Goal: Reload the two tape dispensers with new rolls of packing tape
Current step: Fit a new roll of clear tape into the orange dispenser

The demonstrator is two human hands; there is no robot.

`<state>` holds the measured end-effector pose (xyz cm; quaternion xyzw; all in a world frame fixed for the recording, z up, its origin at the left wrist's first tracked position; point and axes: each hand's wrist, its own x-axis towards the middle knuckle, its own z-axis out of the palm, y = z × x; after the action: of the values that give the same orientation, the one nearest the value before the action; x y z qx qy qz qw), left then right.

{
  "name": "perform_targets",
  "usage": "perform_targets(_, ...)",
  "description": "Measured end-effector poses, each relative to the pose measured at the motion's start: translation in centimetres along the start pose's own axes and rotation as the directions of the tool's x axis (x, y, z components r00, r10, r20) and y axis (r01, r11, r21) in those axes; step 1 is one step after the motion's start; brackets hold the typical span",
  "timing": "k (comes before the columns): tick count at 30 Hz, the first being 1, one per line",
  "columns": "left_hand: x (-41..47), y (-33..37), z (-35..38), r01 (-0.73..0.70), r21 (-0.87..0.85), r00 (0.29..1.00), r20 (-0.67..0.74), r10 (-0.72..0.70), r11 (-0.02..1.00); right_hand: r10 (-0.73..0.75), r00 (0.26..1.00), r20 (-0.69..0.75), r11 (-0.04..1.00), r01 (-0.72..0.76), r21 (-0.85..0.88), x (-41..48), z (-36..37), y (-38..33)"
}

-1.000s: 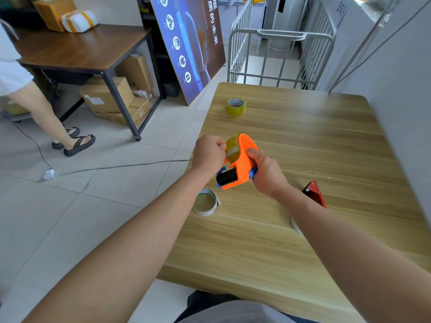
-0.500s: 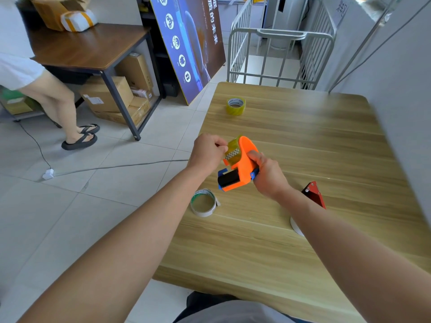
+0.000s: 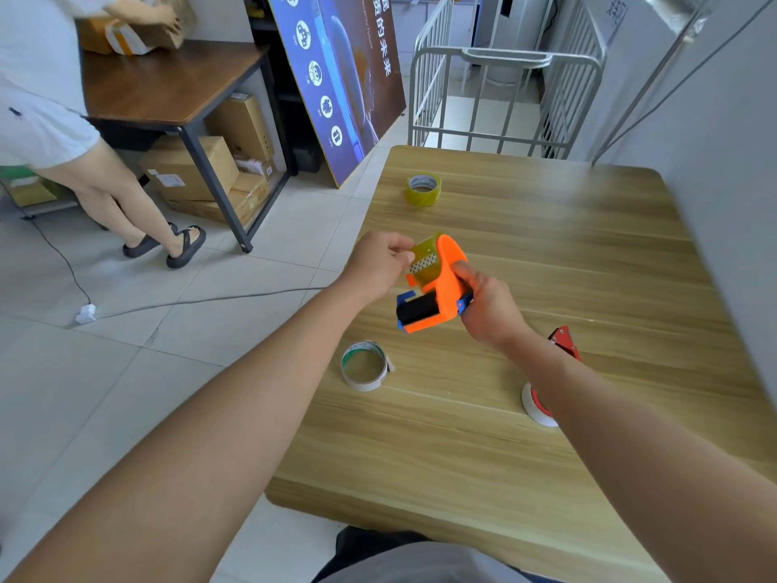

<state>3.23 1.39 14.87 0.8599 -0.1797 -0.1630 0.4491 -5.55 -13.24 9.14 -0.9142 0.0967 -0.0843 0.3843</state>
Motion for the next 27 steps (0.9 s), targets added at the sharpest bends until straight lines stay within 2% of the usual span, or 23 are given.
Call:
perform_targets(3, 0.1, -0.2, -0.4, 0.015, -0.031, 0.999, 0.033, -0.014, 0.999, -0.024, 0.998, 0.051, 0.995, 0.019, 0.099, -0.1, -0.4, -0.3)
perform_targets(7, 0.1, -0.7, -0.8, 0.063, -0.134, 0.973, 0.231, -0.031, 0.989, -0.057, 0.991, 0.121, 0.943, 0.014, 0.331, -0.2, -1.2, -1.1)
perform_targets(10, 0.2, -0.7, -0.7, 0.073, -0.177, 0.981, 0.189, -0.039, 0.982, -0.062, 0.985, 0.159, 0.905, -0.011, 0.425, 0.0, -1.5, -1.2)
perform_targets(13, 0.5, -0.7, -0.3, 0.037, -0.187, 0.995, 0.101, -0.019, 0.982, -0.045, 0.988, 0.145, 0.899, -0.024, 0.437, 0.2, -1.3, -1.0)
perform_targets(18, 0.5, -1.0, 0.5, -0.038, -0.129, 0.997, 0.054, 0.045, 0.991, -0.033, 0.988, 0.148, 0.903, -0.034, 0.428, 0.3, -1.5, -0.6)
perform_targets(21, 0.6, -1.0, 0.4, -0.026, -0.097, 0.993, 0.109, 0.036, 0.995, -0.037, 0.981, 0.192, 0.908, -0.047, 0.417, 0.2, -1.9, -0.6)
perform_targets(25, 0.8, -0.7, 0.4, -0.056, 0.037, 0.985, 0.163, 0.049, 0.998, -0.070, 0.959, 0.275, 0.909, -0.052, 0.414, 0.3, -1.9, -1.0)
perform_targets(27, 1.0, -0.7, 0.0, -0.036, 0.022, 0.983, 0.183, 0.032, 0.999, -0.063, 0.951, 0.301, 0.909, -0.070, 0.411, 0.4, -1.9, -0.8)
